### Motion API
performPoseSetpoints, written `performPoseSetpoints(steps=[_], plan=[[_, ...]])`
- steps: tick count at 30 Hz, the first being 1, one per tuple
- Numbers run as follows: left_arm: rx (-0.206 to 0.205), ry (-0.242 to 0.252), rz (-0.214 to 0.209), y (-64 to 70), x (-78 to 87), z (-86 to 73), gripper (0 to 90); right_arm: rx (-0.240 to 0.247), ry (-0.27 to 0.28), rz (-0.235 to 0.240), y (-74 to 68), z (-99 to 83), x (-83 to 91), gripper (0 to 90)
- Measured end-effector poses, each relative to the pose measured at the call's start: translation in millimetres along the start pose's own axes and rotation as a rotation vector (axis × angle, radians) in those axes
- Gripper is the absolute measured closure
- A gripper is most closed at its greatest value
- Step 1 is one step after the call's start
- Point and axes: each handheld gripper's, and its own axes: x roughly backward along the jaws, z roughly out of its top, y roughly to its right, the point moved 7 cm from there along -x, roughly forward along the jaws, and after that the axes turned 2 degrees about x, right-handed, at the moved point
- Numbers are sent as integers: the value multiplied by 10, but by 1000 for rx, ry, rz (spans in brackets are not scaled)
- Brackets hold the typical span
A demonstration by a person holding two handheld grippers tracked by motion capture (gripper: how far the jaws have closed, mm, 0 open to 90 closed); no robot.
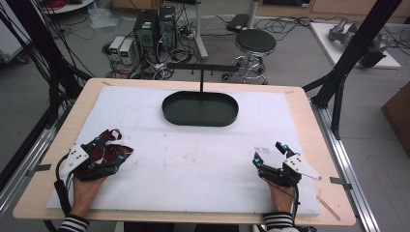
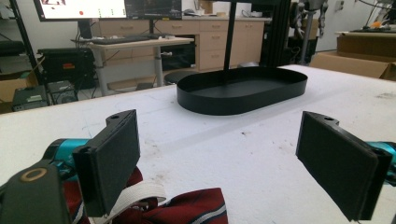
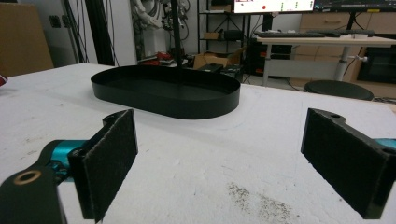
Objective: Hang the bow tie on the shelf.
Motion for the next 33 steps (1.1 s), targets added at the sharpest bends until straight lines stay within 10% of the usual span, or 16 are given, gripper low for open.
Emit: performPoseSetpoints(steps=[33], plan=[[-69, -140, 18, -141, 3, 238, 140, 17, 6, -6, -4, 3, 0, 99]])
